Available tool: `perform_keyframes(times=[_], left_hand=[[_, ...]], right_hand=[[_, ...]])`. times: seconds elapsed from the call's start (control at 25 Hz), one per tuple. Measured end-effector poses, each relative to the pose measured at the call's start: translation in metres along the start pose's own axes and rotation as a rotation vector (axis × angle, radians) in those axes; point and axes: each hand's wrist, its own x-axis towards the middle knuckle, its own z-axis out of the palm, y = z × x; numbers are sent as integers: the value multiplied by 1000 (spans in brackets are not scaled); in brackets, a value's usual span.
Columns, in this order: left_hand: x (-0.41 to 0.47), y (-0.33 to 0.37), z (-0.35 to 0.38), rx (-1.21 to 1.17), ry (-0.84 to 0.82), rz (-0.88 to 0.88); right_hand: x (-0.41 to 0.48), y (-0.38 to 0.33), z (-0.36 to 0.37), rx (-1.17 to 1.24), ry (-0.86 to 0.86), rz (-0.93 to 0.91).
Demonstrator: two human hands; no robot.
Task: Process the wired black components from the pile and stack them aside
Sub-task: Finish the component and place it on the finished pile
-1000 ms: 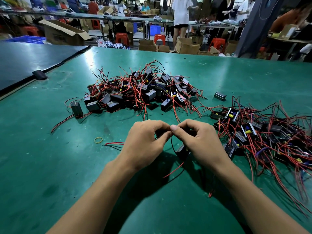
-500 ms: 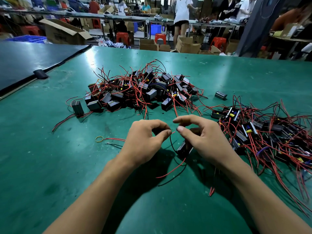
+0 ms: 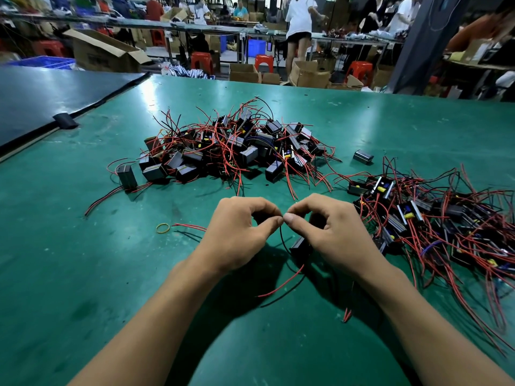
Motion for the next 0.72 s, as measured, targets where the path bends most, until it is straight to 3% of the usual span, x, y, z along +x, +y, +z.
perform_keyframes(times=[0.16,0.28,0.36,0.48,0.72], left_hand=[[-2,1,3,57,-14,56],[-2,-1,3,52,-1,45],[-1,-3,2,28,25,3],[0,-4,1,23,23,-43],[0,-3,1,38,-10,-45]], right_hand=[[4,-6,6,109,-50,334],[5,-8,2,354,-102,482],[4,-6,-4,329,-127,424],[2,1,-6,63,-63,204],[2,8,-1,-123,-2,-201]])
